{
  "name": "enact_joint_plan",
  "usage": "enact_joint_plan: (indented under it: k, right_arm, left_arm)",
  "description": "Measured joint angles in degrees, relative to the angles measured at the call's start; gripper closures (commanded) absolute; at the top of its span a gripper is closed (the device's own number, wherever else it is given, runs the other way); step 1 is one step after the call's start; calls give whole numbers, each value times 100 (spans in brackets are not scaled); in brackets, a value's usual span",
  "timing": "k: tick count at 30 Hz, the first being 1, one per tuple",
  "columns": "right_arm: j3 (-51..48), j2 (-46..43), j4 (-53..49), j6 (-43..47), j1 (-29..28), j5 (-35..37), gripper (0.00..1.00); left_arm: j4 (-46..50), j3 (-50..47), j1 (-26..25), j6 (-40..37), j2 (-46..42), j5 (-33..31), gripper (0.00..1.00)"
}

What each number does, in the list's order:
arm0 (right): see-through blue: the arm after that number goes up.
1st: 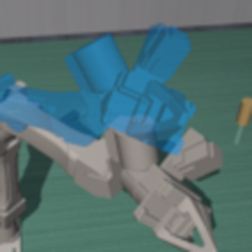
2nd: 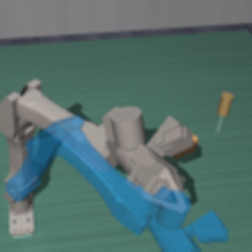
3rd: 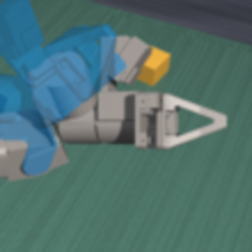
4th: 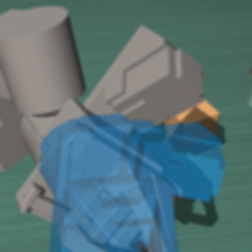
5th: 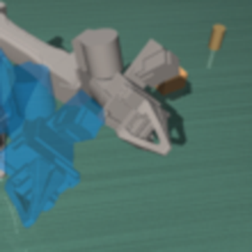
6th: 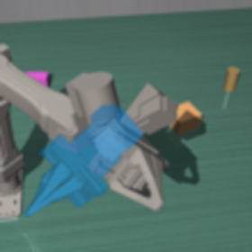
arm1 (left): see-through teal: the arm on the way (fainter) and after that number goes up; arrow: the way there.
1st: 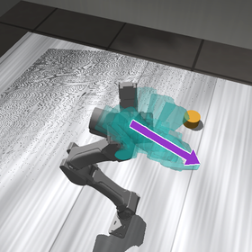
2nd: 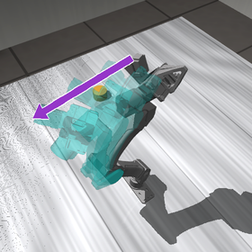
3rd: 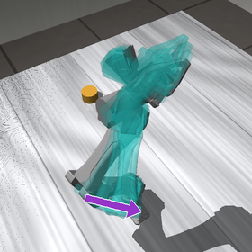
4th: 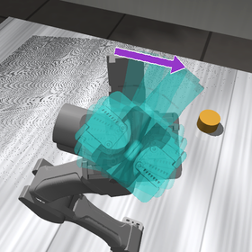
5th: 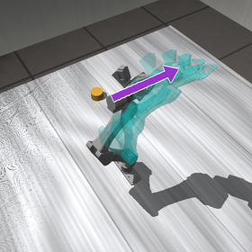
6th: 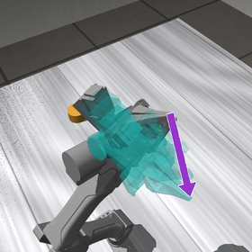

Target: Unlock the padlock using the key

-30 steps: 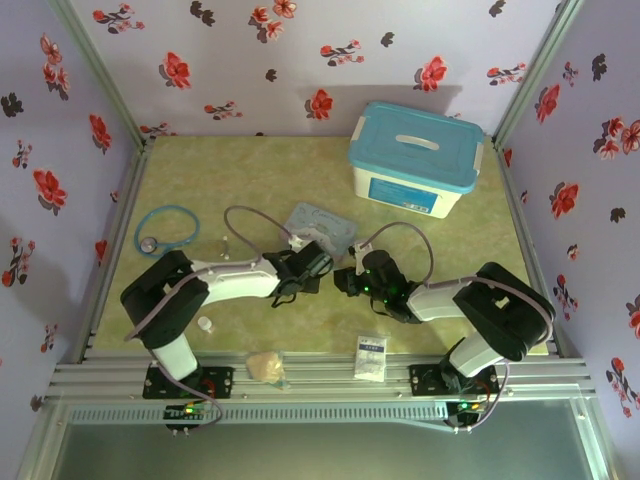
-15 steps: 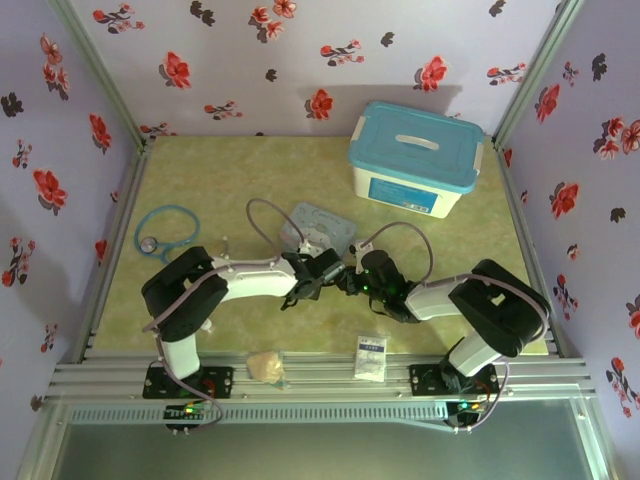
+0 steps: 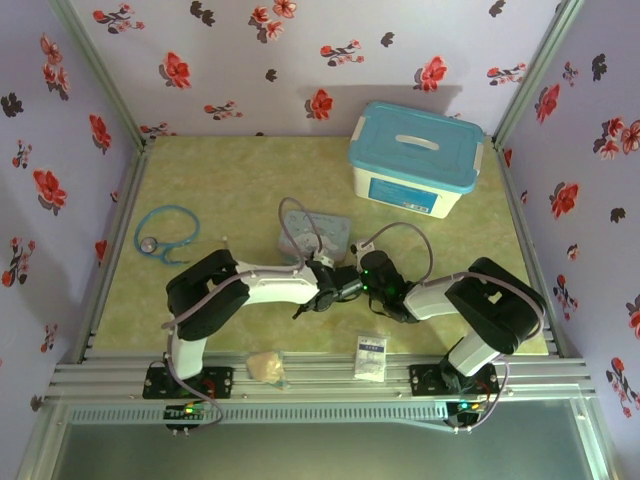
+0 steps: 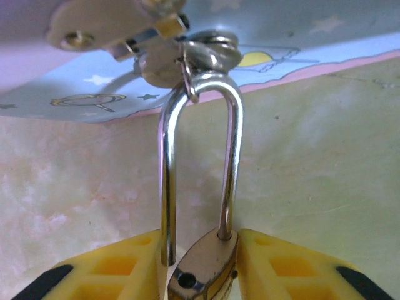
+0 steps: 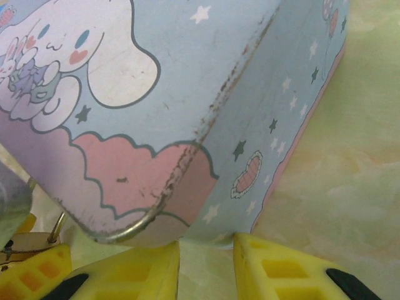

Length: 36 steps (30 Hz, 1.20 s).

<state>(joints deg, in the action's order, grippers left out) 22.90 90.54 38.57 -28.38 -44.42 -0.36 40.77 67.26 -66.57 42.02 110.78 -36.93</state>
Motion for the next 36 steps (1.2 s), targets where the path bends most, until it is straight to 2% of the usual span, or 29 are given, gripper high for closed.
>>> enact_joint_plan:
  k: [2,4,6,7,14,20,24,28,30,33,36]
  right_arm:
    - [0,0,0,-24,-9,28,72]
    - [0,0,0,-28,-11,42,72]
    - [0,0,0,-39,-9,42,72]
    - [0,2,0,-42,-11,44,72]
    - [0,2,0,-42,-9,63,72]
    - [0,2,-2,-42,-11,63,72]
    - [0,2,-2,-63,-11,63,72]
    - [2,-24,-37,-63,-61,87,67]
    - [42,-223,-358,-129,-212,313,64]
    - [308,-697,-1167,-326,-599,793,62]
    - [778,-909,-1836,-647,-951,1126,57]
  left_arm:
    - [13,0,-17,0,0,-15,61]
    - [28,0,-20,-2,-15,-15,64]
    - [24,0,-22,-7,-35,37,89]
    - [24,-2,-31,9,-48,81,93]
    - [9,-9,-101,52,-92,278,72]
    - [-72,-31,-149,61,-195,466,69]
    - [-203,-122,-157,48,-514,649,62]
    - [-501,-452,-90,44,-1338,970,54]
    - [-721,-706,24,26,-1965,1191,45]
    - [-1143,-1165,404,-13,-2931,1506,32]
    - [-1639,-1738,933,-39,-3670,1873,30]
